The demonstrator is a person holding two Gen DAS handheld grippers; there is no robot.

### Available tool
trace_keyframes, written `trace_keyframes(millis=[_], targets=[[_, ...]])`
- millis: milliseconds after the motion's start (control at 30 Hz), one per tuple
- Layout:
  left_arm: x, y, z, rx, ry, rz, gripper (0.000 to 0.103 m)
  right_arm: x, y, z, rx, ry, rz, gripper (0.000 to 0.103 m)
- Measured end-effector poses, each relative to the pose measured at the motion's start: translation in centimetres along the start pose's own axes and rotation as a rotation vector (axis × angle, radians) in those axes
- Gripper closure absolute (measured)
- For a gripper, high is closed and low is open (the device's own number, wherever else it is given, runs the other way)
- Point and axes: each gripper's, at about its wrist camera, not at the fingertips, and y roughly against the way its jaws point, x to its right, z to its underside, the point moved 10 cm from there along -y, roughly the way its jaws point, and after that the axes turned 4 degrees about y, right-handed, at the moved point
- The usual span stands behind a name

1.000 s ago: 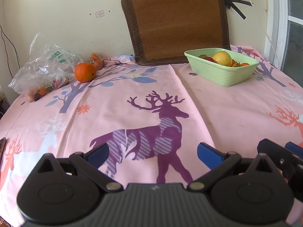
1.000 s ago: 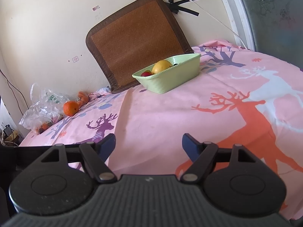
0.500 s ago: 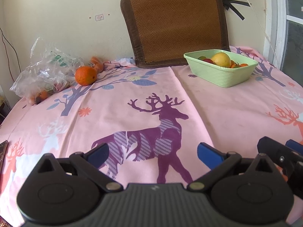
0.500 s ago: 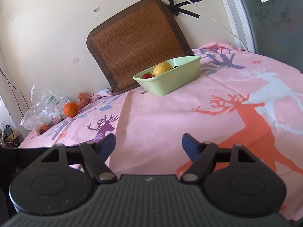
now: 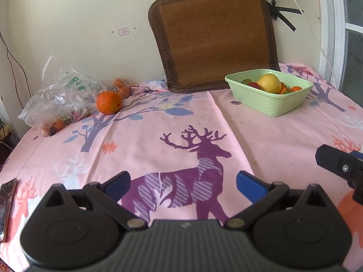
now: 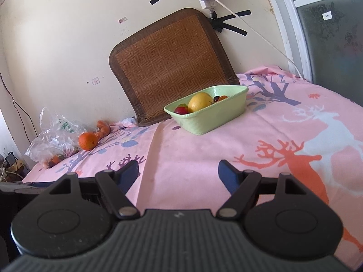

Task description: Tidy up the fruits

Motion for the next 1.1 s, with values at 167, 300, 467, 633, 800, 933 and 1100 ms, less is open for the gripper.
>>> trace_keyframes(millis=[167,300,467,633,800,933,1100], targets=[[0.0,0.6,-1.6,0.038,-0.002,-0.001,0.0,-0.1,-0.4,-1.1,0.004,0.001,-0.019,0.024],[0.0,1.0,-2.8,0.076,-0.018,-0.02,0.0,-0.3,-0.4,-2.2,0.026,0.016,-0.026,0.023],[0.2,1.1,-4.3,0.1,-0.038,-0.025,0.0,-0.3,-0.4,-3.5,0.053,0.028,-0.029,0.022],[0.6,1.1,-5.2,0.097,-0.034,-0.003,0.0,0.0,-0.5,-4.2,0.07,0.031,-0.026,0.022],[1.0,0.7,-5.3,0.075,-0.032,0.006,0.0,0.6,-0.6,-4.5,0.072,0.036,-0.019,0.021],[1.4,0.5,-5.3,0.063,-0.033,0.023,0.0,1.0,-0.7,-4.8,0.072,0.035,-0.014,0.021],[2.0,0.3,-5.5,0.066,-0.038,0.04,0.0,1.3,-0.8,-5.0,0.071,0.036,-0.012,0.019]])
